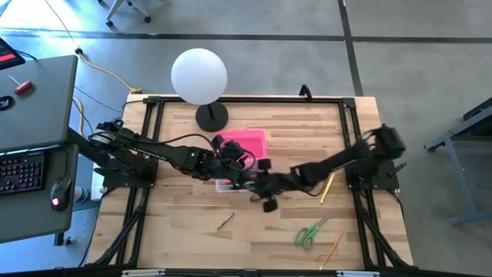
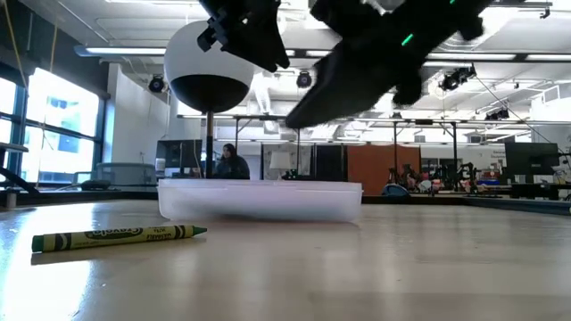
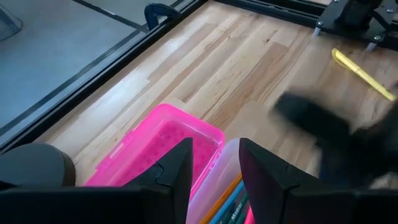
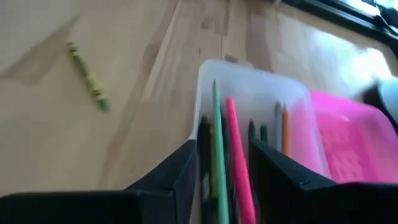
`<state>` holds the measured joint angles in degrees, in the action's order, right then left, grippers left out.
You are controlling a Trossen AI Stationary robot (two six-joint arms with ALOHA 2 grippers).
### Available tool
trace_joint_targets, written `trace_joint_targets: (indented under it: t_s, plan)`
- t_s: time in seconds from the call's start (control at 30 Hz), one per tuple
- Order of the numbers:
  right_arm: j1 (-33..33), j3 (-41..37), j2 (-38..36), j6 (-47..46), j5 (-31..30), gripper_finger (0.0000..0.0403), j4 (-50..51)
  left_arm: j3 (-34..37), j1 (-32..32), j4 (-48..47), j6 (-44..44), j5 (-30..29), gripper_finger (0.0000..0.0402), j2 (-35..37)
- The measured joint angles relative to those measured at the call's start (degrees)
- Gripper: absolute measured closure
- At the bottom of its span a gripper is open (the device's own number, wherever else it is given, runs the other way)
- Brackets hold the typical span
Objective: Pick & place school supplies into a supply box
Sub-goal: Put the yellow pen into the pink supply box
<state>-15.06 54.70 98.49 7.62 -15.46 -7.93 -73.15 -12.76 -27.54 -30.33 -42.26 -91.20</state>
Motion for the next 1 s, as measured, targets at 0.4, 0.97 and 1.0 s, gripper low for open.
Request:
trace_joint_targets:
  t_s: [0.4, 0.97, 1.0]
  plan:
    - [-18.0, -0.2, -18.4, -28.0, -12.2, 0.0281, 46.2, 0.0, 0.0, 0.5, 0.1, 0.1, 0.0241, 0.0]
    - [-27.0, -0.2, -18.0, -48.9, 6.6, 0.0281, 78.2, 0.0, 0.0, 1.8, 0.0, 0.2, 0.0241, 0.0]
    - [-27.0, -0.2, -17.0, -48.3, 6.8, 0.0281, 78.2, 0.0, 0.0, 1.9, 0.0, 0.2, 0.0241, 0.0]
